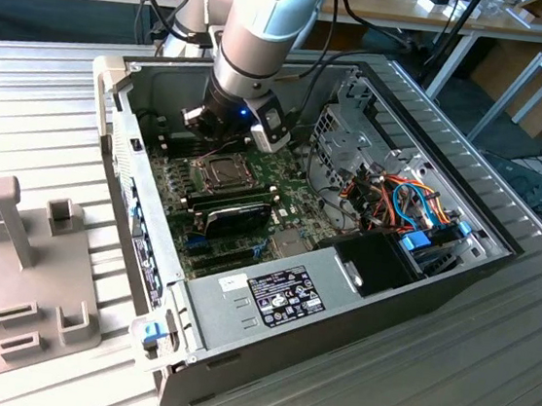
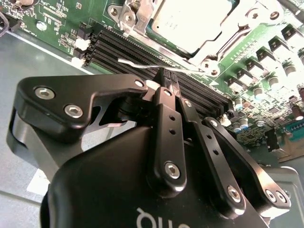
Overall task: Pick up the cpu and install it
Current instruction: 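Install the first cpu locking lever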
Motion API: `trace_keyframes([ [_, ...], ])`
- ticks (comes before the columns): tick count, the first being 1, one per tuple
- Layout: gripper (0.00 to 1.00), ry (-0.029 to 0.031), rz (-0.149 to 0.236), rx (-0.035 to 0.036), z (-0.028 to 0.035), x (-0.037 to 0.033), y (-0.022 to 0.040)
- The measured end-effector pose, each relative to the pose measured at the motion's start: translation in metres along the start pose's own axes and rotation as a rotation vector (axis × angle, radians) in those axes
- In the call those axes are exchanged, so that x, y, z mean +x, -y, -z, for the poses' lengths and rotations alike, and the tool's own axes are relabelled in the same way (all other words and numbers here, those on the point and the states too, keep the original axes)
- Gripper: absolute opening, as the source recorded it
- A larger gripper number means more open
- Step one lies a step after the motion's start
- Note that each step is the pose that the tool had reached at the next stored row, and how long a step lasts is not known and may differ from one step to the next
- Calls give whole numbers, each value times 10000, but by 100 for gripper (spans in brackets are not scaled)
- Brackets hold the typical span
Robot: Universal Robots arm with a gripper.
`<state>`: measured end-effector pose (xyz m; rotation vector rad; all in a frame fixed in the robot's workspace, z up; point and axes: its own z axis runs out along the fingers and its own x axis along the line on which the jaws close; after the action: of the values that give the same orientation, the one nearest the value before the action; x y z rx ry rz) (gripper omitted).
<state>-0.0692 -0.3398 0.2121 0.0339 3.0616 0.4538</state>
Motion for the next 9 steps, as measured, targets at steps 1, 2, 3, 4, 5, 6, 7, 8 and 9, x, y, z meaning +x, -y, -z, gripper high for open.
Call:
trace_keyframes([
  [1, 11, 0, 0, -1, -1, -3, 0],
  [2, 11, -2, -1, -2, -3, -16, 0],
  [3, 11, -4, -2, -2, -4, -26, 0],
  [4, 11, -5, -2, -1, -4, -34, 0],
  [5, 11, -7, -2, -1, -5, -44, 0],
  [6, 11, -6, -3, -1, -5, -48, 0],
  [7, 11, -6, -3, 0, -6, -52, 0],
  [8, 11, -6, -2, -1, -6, -55, 0],
  [9, 11, -6, -3, -2, -7, -58, 0],
])
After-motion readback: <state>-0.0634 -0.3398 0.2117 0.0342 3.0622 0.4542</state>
